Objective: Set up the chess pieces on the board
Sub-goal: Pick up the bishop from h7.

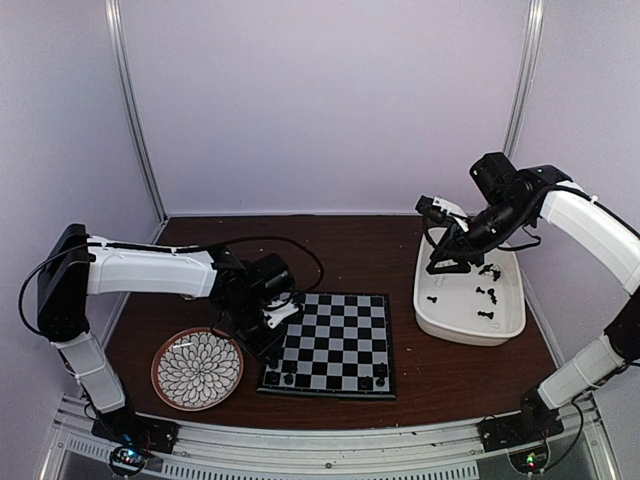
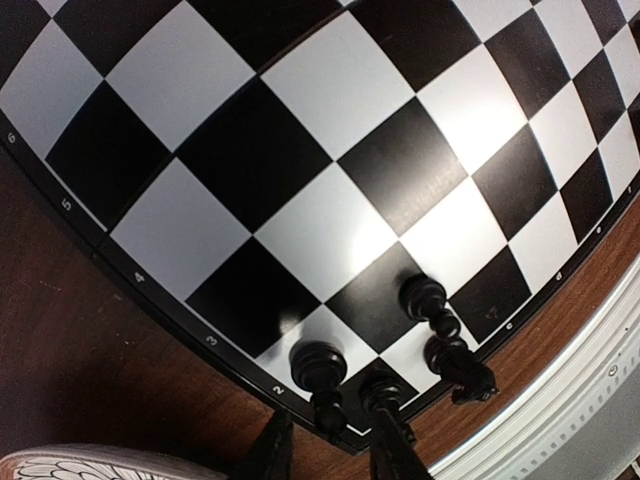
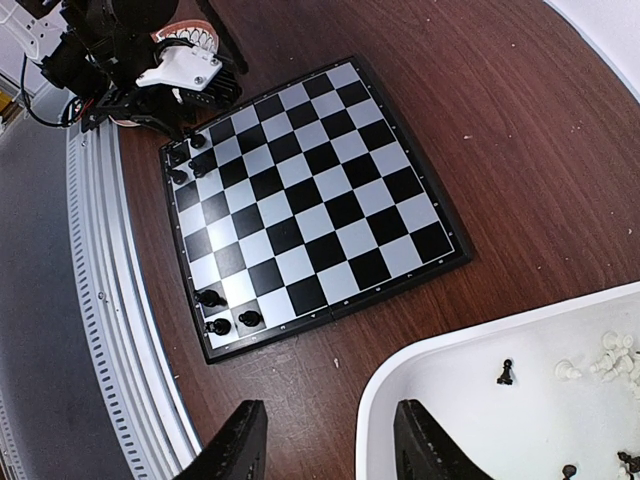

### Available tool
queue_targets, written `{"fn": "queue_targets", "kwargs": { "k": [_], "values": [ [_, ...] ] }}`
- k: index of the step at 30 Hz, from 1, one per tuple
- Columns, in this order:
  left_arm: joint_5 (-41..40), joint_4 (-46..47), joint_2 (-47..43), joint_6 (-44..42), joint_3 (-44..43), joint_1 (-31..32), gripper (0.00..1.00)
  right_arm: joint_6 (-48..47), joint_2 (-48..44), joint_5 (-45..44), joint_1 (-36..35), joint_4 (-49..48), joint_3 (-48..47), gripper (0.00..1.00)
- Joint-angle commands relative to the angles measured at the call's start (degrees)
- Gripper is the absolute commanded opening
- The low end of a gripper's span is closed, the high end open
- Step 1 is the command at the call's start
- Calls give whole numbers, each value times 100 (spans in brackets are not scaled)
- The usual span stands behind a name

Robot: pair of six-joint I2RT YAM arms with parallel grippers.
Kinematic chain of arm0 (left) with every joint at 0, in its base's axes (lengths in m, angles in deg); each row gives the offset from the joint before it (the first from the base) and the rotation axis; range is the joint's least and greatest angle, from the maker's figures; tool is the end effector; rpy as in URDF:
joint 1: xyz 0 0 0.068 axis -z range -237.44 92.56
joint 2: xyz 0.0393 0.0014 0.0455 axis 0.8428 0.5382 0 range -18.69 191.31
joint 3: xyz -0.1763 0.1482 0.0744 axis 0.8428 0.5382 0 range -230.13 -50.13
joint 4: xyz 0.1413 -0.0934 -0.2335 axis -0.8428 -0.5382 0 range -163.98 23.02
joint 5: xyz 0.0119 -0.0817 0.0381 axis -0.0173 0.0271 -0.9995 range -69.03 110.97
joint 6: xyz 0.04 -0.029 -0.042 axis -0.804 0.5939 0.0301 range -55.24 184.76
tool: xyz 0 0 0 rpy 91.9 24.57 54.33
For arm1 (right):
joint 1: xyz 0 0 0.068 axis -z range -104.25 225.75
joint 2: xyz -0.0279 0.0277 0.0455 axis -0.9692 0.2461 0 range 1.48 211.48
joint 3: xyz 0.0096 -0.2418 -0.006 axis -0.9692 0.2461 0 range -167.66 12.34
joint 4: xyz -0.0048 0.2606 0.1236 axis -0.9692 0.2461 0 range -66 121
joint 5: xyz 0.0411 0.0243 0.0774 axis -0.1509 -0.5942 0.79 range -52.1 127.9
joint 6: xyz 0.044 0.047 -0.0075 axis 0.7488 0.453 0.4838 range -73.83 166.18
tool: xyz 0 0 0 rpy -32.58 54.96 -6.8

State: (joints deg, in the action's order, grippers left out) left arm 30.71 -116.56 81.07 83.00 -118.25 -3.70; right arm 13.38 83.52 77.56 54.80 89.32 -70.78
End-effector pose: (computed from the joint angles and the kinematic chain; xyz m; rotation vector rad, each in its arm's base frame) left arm 0.1957 -0.2814 0.1272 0.9635 2.9439 -0.3532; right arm 0.2774 0.1408 0.3067 -1.3172 2.1423 0.8399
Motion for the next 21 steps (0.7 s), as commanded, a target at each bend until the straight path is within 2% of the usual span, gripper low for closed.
{"fn": "queue_targets", "kwargs": {
  "k": [1, 11, 17, 21],
  "values": [
    [-123, -8, 111, -84, -111, 40, 27, -16, 6, 33, 31, -1, -93, 47],
    [-182, 100, 175, -97, -177, 47, 19, -16, -47, 7, 29, -25, -23, 47],
    [-164, 163, 175, -102, -220, 49, 24, -11, -65, -2, 30, -22, -21, 46],
    [-118, 214, 190, -101, -235, 47, 16, -8, -72, -2, 30, -25, -13, 46]
  ]
}}
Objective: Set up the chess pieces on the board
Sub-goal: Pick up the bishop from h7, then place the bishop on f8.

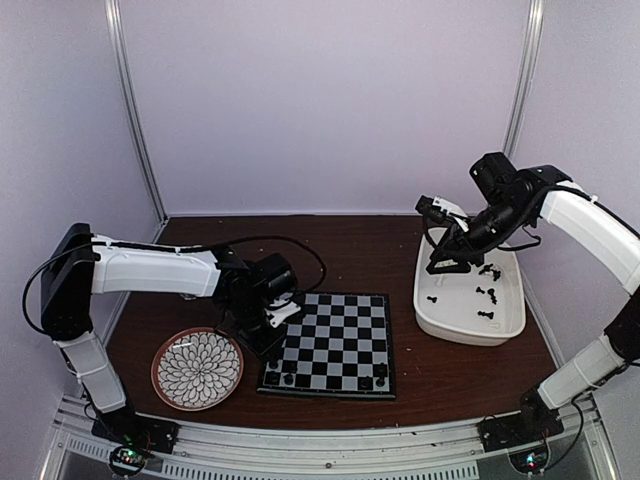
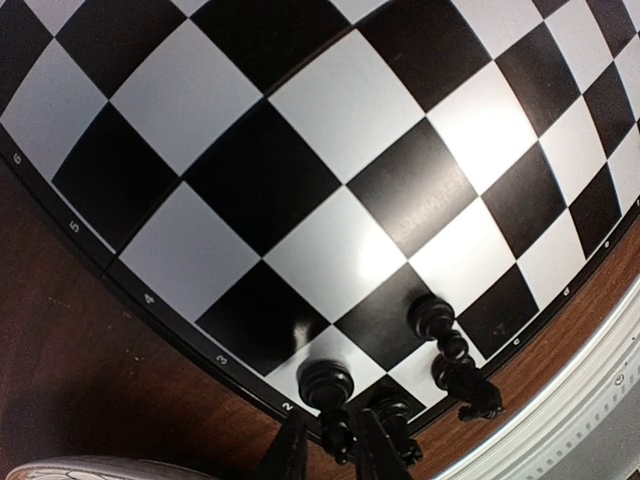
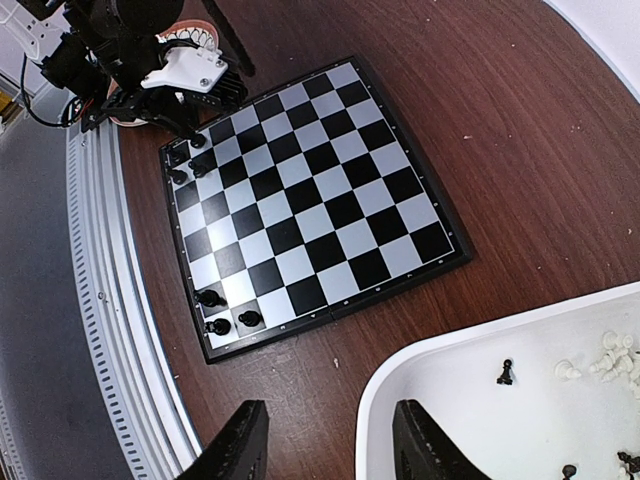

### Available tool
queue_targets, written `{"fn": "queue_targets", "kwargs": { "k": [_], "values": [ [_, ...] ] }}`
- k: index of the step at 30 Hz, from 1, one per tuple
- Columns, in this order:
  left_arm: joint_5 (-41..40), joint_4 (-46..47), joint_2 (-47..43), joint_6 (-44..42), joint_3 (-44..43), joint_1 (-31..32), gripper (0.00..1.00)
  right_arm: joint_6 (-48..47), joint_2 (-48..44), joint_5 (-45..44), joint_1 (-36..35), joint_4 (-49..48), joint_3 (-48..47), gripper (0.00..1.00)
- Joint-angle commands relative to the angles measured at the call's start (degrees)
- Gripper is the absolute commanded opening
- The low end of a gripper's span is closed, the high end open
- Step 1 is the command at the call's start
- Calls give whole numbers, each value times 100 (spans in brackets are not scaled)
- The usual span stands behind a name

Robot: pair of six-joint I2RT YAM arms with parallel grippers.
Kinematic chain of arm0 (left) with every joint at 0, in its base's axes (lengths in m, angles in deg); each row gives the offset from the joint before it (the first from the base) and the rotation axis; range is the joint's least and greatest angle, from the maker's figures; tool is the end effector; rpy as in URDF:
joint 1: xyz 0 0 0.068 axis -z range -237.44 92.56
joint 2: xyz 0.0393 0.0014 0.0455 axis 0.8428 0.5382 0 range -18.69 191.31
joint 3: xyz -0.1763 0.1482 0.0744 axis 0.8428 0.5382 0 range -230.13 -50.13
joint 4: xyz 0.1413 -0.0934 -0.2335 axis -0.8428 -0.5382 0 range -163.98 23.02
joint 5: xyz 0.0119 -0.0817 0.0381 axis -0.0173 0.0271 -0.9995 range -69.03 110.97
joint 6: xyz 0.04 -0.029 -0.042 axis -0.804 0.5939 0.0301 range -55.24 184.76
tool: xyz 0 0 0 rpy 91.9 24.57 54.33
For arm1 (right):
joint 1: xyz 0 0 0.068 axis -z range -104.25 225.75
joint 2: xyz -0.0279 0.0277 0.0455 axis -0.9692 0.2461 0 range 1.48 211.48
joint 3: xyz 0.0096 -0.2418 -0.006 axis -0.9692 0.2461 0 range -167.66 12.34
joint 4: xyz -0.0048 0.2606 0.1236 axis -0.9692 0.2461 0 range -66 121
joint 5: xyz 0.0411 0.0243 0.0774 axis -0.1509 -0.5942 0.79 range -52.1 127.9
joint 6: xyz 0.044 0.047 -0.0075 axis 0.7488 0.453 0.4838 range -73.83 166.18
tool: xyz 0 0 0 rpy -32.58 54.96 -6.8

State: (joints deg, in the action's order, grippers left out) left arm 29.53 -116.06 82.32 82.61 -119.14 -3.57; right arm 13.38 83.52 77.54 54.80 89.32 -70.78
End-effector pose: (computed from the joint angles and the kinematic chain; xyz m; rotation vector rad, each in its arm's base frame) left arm 0.1987 -0.2851 0.1245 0.9711 2.9289 -0.3281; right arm 0.2774 0.1408 0.3067 -1.3172 2.1425 0.8395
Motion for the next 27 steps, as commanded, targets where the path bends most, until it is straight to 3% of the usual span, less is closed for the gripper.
{"fn": "queue_targets", "kwargs": {
  "k": [1, 14, 23, 27],
  "values": [
    [6, 170, 67, -62, -144, 36, 15, -11, -78, -3, 28, -22, -11, 46],
    [294, -257, -363, -143, -591, 13, 6, -7, -126, 0, 30, -45, 31, 46],
    [2733, 247, -760, -332, -634, -123, 6, -7, -136, 9, 30, -54, 45, 46],
    [3289, 631, -852, -271, -515, -125, 6, -7, -136, 18, 30, -52, 47, 46]
  ]
}}
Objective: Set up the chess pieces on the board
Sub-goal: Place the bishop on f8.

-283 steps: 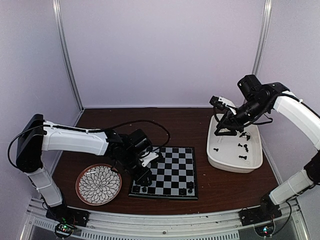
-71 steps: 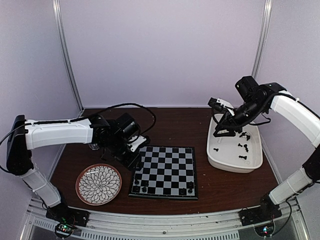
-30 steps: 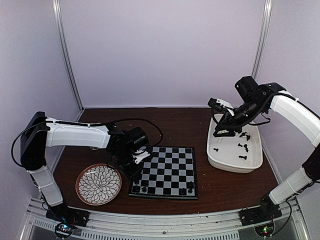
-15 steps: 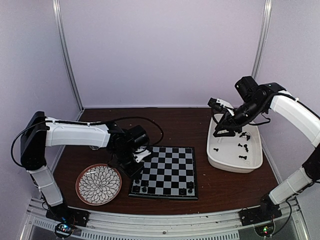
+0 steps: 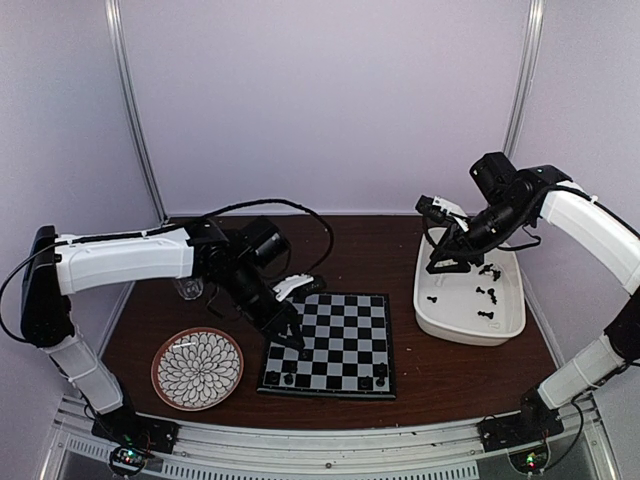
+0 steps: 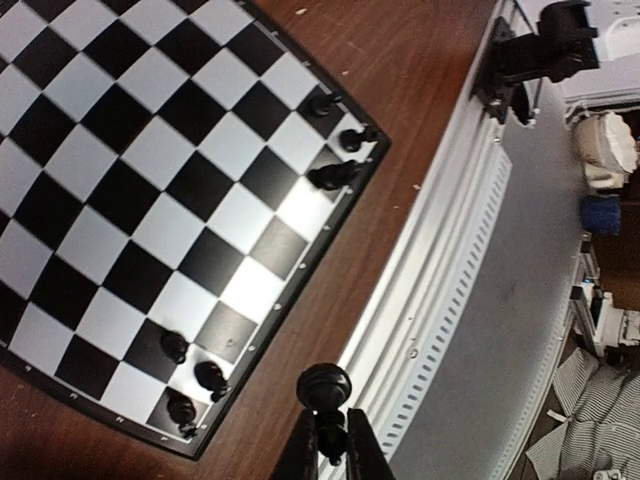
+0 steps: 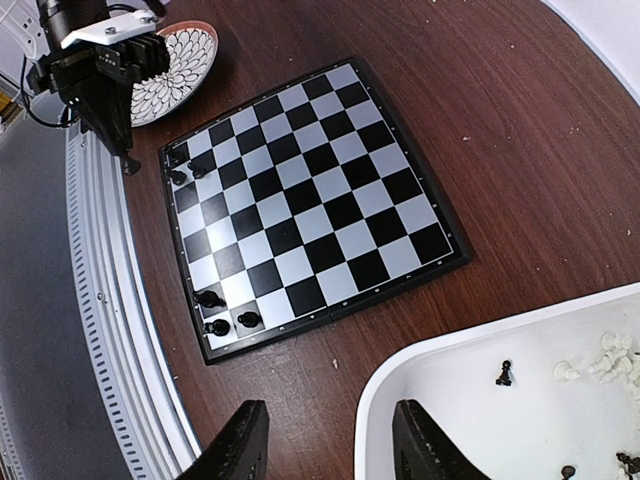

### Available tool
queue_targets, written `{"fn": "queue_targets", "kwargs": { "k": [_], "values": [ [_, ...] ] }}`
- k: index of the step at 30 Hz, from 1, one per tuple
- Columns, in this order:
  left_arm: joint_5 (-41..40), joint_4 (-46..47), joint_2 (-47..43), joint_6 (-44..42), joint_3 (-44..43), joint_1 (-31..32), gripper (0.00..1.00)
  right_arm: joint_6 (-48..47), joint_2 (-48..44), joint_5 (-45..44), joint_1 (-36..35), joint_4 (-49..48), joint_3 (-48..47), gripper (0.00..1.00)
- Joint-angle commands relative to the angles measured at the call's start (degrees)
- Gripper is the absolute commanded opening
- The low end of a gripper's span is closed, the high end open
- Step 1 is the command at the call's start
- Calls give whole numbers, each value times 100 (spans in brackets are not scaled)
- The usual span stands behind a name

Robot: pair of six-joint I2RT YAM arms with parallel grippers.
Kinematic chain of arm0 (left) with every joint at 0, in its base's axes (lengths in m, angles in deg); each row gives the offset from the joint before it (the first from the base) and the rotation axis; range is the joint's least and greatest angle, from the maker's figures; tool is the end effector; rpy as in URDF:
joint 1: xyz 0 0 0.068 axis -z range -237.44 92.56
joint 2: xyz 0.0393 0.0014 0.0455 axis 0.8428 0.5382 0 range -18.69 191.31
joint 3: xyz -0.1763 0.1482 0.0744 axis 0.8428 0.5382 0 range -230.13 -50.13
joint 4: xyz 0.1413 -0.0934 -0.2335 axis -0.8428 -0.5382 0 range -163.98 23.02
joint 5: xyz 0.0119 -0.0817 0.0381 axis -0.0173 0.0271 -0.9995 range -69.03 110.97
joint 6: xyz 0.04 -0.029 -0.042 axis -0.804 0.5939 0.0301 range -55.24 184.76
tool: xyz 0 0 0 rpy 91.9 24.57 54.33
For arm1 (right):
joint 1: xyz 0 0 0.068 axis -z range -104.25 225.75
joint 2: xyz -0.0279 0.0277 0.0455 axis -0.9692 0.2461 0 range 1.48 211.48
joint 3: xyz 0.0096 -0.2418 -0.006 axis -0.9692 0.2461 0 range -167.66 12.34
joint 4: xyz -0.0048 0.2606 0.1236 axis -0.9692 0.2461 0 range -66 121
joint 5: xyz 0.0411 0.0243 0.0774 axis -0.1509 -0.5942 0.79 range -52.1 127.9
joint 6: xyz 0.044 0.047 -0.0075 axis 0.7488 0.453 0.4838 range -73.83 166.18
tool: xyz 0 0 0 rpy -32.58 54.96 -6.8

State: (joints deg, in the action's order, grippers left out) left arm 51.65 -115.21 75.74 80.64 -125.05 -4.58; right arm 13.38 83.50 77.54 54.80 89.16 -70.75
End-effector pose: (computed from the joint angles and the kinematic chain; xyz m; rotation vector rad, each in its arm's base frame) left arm 0.1969 -0.3030 0.2012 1.0899 2.7559 -0.9987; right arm 0.2776 0.1409 0.3067 -1.3171 2.1400 0.8383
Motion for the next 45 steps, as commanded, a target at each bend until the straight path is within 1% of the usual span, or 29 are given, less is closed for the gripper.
{"fn": "queue_targets", "kwargs": {
  "k": [1, 5, 7, 9, 11, 14, 17, 22, 25, 31, 45],
  "values": [
    [1157, 591, -185, -56, 96, -22, 6, -7, -129, 18, 30, -34, 35, 46],
    [1465, 731, -162, -34, 163, -23, 6, -16, -107, 43, 30, -31, 4, 46],
    [1381, 744, -162, -28, 162, -15, 7, -16, -98, 44, 30, -26, 0, 46],
    [1086, 677, -162, -44, 143, -1, 7, -16, -98, 44, 28, -23, 3, 46],
    [562, 427, -97, -191, 30, 119, 7, -16, -98, 44, 25, -25, -4, 46],
    [-288, -188, 164, -589, -410, 493, 7, -23, -98, 44, 29, -29, 3, 46],
    [-1107, -551, 456, -804, -668, 824, 7, -25, -76, 53, 30, -31, -7, 46],
    [-1423, -693, 770, -886, -789, 990, 7, -25, -76, 71, 30, -21, 1, 46],
    [-1760, -830, 1013, -931, -863, 1098, 7, -25, -96, 54, 30, -29, 20, 46],
    [-2274, -840, 1280, -929, -895, 1154, 7, -25, -133, 35, 28, -47, 64, 46],
    [-2299, -743, 1635, -836, -872, 1171, 7, -25, -148, 9, 30, -34, 70, 46]
  ]
}}
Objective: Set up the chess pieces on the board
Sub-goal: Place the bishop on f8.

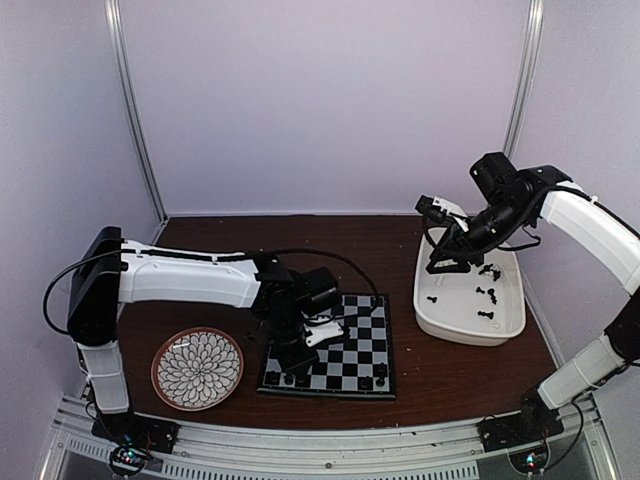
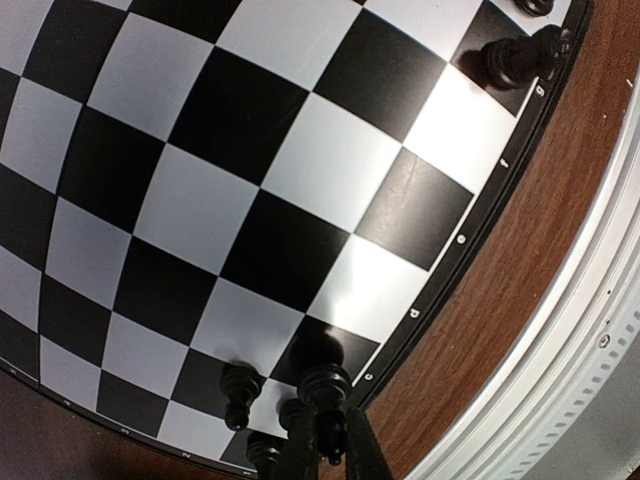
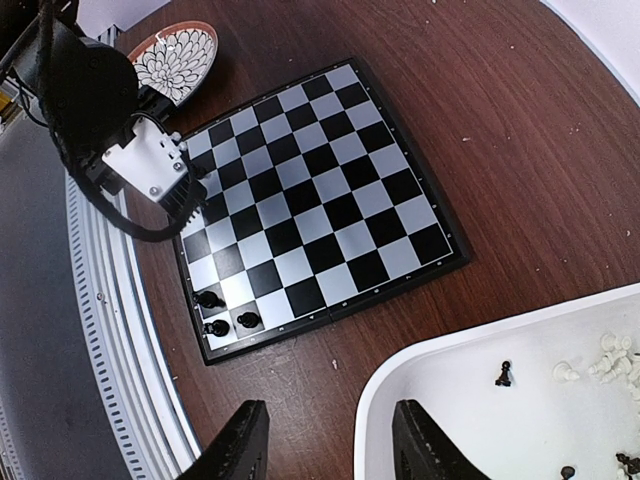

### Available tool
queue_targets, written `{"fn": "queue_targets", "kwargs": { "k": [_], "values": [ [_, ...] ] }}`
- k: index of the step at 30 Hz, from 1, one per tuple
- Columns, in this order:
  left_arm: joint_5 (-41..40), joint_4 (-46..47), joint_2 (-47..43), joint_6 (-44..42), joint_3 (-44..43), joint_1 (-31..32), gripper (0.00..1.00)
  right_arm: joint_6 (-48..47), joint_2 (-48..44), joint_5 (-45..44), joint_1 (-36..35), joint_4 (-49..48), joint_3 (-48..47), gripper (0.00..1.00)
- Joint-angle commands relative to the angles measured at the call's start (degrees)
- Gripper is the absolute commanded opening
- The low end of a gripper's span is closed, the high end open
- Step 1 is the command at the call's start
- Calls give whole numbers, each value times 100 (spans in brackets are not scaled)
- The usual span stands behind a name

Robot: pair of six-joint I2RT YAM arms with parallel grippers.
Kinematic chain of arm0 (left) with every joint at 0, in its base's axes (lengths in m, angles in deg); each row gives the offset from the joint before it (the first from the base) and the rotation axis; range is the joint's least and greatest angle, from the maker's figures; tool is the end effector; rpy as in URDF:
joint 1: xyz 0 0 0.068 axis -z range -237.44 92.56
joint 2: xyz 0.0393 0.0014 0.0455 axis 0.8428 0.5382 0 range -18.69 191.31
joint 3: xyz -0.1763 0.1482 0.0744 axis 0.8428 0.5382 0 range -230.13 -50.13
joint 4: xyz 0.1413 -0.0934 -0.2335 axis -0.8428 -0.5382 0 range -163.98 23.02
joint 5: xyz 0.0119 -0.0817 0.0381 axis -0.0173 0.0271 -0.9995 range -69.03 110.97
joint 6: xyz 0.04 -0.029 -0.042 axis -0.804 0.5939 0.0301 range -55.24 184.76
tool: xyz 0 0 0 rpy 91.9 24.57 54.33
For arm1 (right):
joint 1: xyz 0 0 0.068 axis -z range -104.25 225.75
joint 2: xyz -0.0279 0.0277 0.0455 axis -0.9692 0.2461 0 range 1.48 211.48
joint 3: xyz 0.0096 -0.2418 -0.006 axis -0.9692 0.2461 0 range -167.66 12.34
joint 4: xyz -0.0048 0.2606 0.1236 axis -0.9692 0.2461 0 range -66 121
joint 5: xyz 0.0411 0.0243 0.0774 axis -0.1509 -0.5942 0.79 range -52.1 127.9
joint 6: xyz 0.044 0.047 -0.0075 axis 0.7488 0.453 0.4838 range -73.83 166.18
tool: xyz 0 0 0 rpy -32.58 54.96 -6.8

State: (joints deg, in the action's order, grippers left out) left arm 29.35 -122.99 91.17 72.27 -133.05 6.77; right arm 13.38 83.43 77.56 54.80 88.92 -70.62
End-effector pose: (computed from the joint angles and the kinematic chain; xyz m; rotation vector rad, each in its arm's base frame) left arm 0.1609 -0.3501 0.1380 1.4907 2.7334 -0.2972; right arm 0.2777 0.1409 0.3066 -1.3170 2.1368 0.8374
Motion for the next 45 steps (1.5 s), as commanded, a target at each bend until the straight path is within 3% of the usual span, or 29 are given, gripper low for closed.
{"fn": "queue_targets", "kwargs": {
  "k": [1, 19, 32, 38, 45],
  "values": [
    [-51, 37, 115, 0, -79, 37, 7, -25, -143, 2, 25, -12, 59, 46],
    [86, 214, 154, 79, -15, 40, 7, -34, -186, -11, 30, -39, 111, 46],
    [176, 213, 24, 110, -5, 43, 25, -25, -171, -9, 30, -16, 73, 46],
    [271, -122, -665, 133, -529, 32, 36, -34, -162, -17, 25, 22, 45, 46],
    [106, 1064, -1714, 450, -25, -285, 45, 141, -113, -562, 37, -179, 71, 46]
  ]
}}
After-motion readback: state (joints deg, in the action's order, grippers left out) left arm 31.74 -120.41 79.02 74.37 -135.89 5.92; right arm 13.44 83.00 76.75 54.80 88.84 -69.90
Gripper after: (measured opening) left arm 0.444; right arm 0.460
